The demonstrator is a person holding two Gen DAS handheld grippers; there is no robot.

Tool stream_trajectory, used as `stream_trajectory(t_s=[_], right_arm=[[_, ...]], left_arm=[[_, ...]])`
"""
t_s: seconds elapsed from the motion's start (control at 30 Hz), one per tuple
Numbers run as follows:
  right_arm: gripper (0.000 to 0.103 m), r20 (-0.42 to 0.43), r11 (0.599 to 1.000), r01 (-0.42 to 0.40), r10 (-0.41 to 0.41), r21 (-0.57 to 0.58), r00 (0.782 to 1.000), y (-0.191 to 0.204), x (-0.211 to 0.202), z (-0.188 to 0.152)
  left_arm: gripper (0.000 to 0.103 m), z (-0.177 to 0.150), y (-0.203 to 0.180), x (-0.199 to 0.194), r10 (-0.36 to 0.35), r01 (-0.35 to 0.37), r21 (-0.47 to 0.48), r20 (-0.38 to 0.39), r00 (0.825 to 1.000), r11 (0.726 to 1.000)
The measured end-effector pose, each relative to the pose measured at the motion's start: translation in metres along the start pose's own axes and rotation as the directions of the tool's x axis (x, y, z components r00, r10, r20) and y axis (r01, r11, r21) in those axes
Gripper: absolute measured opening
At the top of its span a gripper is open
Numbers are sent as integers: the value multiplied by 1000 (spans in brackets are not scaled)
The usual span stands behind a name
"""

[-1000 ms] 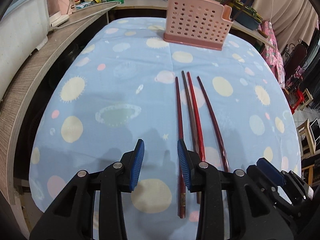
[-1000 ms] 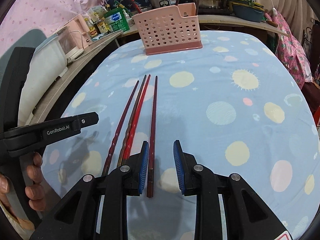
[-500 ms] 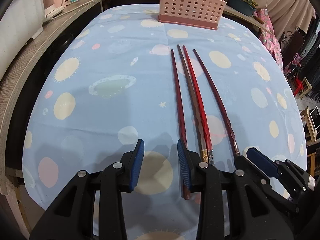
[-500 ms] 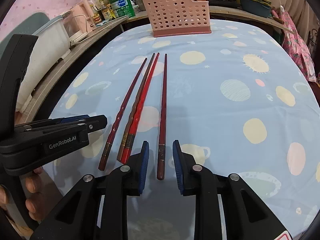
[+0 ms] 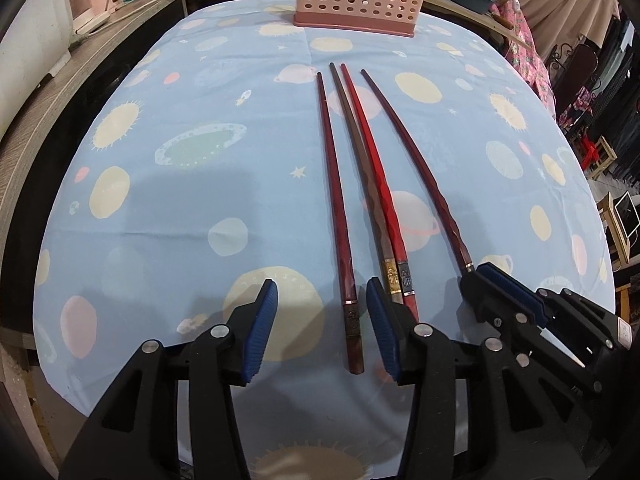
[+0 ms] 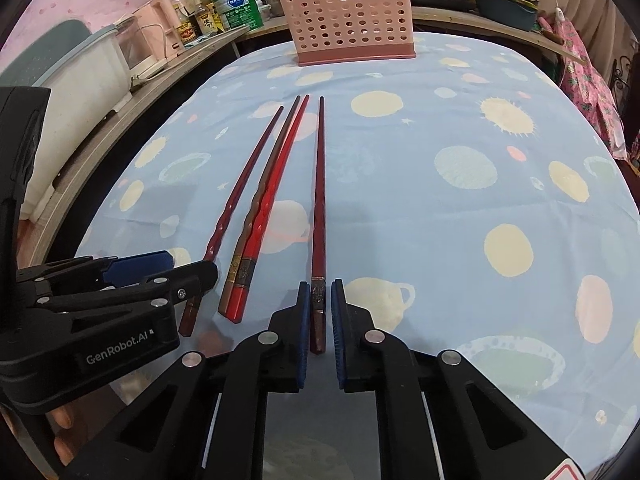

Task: Organize utensils

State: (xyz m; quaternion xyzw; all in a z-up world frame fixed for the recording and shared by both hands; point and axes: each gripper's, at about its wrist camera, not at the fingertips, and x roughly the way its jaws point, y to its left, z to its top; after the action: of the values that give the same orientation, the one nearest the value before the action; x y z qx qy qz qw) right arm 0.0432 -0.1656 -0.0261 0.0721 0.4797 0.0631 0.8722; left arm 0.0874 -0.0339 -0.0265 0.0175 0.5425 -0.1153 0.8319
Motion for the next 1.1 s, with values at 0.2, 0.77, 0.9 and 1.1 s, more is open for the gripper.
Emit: stream_trajectory(t_s=[0.2,0.77,0.9,1.1], right_arm=[[8,2,1000,-5,5,11,1000,-3,0,0],[7,8,999,-18,18,26,1000,-5,-1,-2],[7,7,999,-20,20,33,1000,-6,-2,-3],[7,14,998,-24,24,59,1000,-12,-10,-4]], left_arm=[[45,-2,-3,0,17,-17,14,6,1000,1000],[7,-6,-6,-2,31,-31,33,11,999,999],[7,-7,-4,-4,19,-19,25,5,1000,999],[7,-5,-4,-18,0,-1,12,28,1000,1000]])
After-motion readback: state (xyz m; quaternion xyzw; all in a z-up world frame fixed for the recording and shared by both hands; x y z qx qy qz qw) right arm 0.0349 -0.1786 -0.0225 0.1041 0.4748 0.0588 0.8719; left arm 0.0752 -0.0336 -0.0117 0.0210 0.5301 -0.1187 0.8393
